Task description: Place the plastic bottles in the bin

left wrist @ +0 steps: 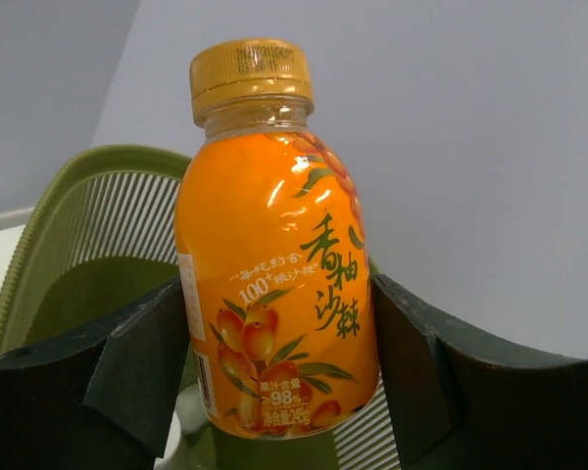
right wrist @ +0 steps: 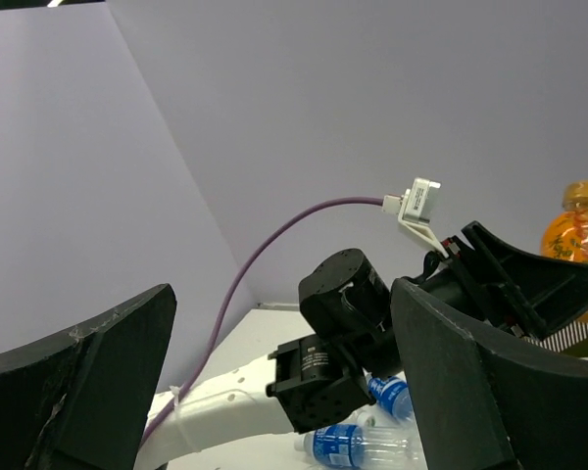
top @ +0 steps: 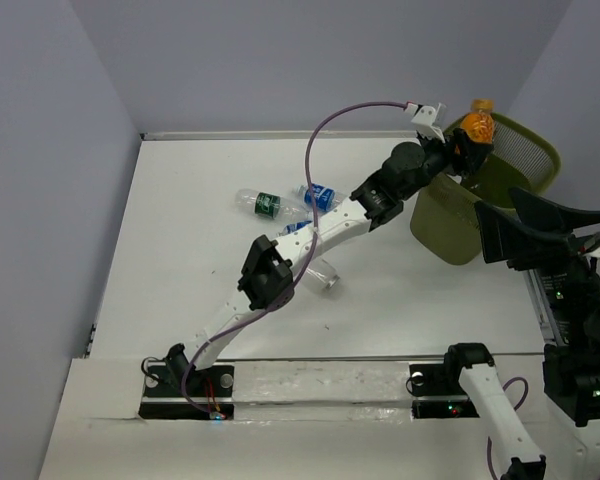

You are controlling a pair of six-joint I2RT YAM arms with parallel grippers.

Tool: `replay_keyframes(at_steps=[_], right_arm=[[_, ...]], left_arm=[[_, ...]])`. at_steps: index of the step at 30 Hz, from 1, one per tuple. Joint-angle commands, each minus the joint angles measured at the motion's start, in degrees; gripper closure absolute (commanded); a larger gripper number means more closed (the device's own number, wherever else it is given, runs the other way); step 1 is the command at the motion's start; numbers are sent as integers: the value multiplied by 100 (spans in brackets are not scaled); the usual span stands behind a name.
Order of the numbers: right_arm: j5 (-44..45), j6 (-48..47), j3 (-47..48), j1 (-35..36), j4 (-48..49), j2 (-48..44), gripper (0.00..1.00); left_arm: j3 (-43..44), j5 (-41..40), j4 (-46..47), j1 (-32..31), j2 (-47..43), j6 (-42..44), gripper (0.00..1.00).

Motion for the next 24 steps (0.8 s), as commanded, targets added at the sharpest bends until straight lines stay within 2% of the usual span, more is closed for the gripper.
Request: replay_keyframes(at_steps=[1,3,10,13,16,19,20,22,23,24], right_arm=[[-245,39,-3,56,159,-66,5],[-254,30,-3,109,151,-57,5],[-254,3,-47,109,159,-31,5],[-219,-58,-81,109,151,13,5],[-332,-137,-117,109,151,57,6],[-832,20,-371,109,264,285,7],[-1330,117,-520,109,552,495,8],[-1816,458,-1029,109,861,776,9],[-2192,539,-1187,109,1141,1091,9],[-2274,592,-1328,161,1222,1260,10]], left_arm=[[117,-147,864,-124,-192,249,7],[118,-139,864,-124,-200,267,1],[188,-182,838,-115,-525,714,1],[92,-182,707,-28,-911,917,1],[-381,-313,417,174,-1666,1014,1],[-1768,-822,-259,420,-2860,944,1],[-2781,-981,-574,499,-3586,848,1],[-3972,-1368,-691,649,-4371,672,1],[-5153,-1621,-735,780,-5115,523,1],[-5678,-1746,-779,851,-5488,452,1]])
